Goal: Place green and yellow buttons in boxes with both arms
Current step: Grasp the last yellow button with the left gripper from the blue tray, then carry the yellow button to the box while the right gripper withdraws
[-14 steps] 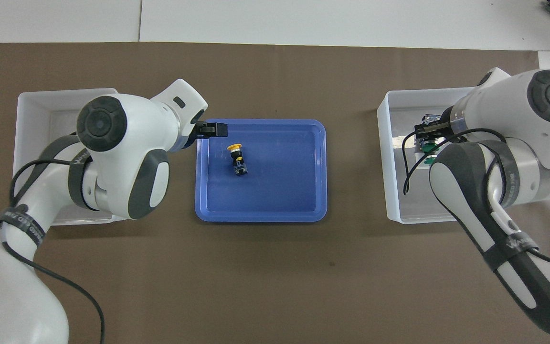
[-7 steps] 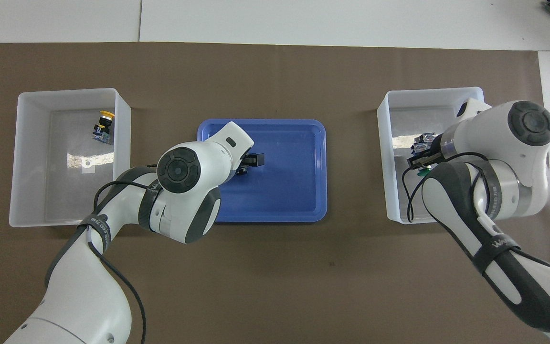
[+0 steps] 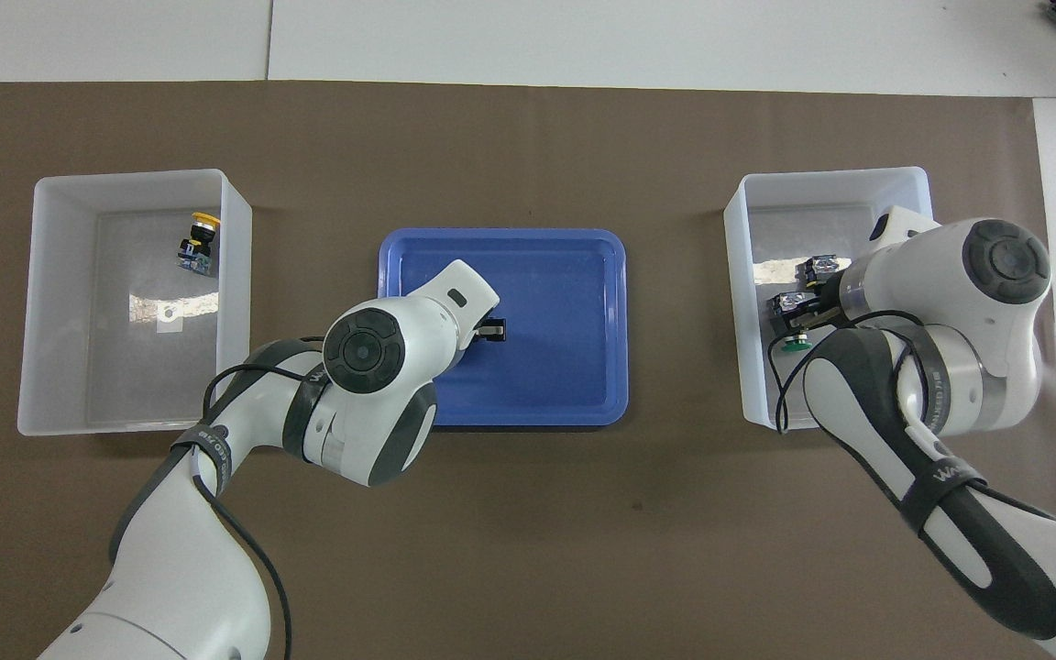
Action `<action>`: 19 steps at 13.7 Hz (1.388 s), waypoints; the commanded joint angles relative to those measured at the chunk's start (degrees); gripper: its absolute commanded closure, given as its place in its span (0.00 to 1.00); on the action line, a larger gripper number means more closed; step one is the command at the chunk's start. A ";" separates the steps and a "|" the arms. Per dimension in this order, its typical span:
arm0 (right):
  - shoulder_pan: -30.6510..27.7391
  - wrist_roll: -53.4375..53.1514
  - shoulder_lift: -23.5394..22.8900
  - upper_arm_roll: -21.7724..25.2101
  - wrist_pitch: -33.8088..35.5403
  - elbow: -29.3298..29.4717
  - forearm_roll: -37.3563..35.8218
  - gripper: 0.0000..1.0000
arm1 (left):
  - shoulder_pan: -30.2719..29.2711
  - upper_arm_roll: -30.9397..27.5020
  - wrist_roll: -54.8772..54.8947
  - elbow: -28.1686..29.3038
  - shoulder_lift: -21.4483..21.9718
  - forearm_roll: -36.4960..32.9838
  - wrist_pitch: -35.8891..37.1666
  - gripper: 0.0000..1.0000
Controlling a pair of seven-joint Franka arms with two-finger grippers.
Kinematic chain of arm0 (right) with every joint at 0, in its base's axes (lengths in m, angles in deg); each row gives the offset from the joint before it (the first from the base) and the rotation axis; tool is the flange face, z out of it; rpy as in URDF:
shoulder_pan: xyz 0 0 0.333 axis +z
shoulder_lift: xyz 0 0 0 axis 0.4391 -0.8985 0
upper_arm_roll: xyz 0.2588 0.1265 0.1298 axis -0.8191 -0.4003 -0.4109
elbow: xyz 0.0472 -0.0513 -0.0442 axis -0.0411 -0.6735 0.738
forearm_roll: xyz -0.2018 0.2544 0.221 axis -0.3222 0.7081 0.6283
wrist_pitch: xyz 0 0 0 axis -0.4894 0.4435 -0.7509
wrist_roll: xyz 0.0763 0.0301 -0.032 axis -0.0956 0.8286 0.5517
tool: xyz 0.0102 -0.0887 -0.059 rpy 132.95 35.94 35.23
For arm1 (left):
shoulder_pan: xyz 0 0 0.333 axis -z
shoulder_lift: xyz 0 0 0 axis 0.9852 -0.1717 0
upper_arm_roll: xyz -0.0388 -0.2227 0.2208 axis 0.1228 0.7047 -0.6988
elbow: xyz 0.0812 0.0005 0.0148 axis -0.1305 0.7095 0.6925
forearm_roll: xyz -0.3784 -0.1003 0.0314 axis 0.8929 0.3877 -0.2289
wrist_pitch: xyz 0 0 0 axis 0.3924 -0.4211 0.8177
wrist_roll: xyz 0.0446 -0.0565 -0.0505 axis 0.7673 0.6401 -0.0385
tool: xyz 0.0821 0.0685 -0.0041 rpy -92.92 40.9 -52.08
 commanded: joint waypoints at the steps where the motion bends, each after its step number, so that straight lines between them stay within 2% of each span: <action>1: -0.43 -2.19 2.25 -0.28 2.45 2.90 1.30 0.00 | 1.12 -1.09 -1.32 1.43 1.31 0.20 -0.98 1.00; 3: -0.34 -7.02 2.87 -0.28 5.53 6.33 1.30 0.00 | -0.63 -1.44 -0.80 1.34 4.64 0.20 0.33 1.00; 6: -0.26 -12.91 4.27 -0.11 8.79 10.11 1.22 0.00 | -8.09 -1.44 0.52 -0.93 9.91 0.12 7.00 1.00; 8: -0.61 -16.34 5.07 -0.02 13.95 14.05 1.13 0.00 | -13.89 -1.35 4.46 -3.31 11.77 0.12 10.00 1.00; 11: -0.61 -23.01 6.47 -0.02 21.09 18.11 1.13 0.00 | -21.36 -1.35 9.56 -5.60 11.95 0.12 10.28 1.00; 15: -0.78 -25.59 9.90 0.42 24.34 18.99 1.13 0.00 | -29.02 -1.35 24.14 -4.81 12.12 0.20 10.19 1.00; 19: -1.13 -25.50 10.34 0.51 36.90 27.24 1.13 0.00 | -33.77 -1.26 33.55 -2.88 12.04 0.20 9.40 1.00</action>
